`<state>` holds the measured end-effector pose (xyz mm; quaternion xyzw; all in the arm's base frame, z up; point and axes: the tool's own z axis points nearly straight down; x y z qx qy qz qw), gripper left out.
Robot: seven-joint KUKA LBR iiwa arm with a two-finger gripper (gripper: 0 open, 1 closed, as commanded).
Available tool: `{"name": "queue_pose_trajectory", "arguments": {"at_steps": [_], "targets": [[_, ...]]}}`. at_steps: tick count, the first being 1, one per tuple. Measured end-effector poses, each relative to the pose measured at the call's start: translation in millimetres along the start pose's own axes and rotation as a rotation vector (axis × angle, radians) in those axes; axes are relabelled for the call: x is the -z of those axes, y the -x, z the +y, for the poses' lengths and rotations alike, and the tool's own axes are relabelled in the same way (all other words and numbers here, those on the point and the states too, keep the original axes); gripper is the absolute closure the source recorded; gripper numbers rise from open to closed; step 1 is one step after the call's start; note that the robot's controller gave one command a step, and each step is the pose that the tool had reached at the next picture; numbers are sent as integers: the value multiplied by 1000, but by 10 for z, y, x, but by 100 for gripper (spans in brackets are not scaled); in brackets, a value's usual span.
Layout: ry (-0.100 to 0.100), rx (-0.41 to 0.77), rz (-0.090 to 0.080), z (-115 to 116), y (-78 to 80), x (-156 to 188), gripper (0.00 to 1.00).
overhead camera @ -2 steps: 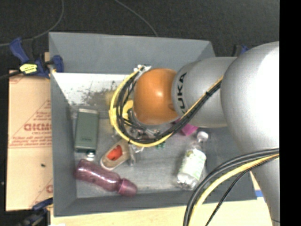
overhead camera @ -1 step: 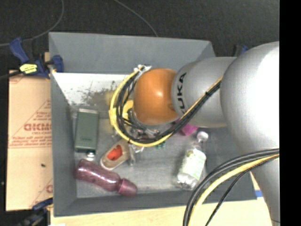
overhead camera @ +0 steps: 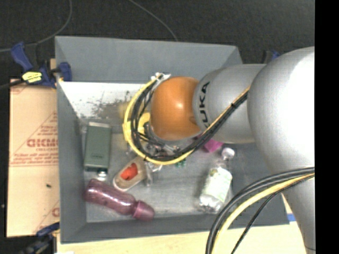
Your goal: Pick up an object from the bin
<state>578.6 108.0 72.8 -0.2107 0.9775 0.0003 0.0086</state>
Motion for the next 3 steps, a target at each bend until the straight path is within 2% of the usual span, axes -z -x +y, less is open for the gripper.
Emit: {"name": "queue_pose_trajectory", "arguments": {"at_steps": [3], "targets": [[0,-3,0,0,0,0,100]]}}
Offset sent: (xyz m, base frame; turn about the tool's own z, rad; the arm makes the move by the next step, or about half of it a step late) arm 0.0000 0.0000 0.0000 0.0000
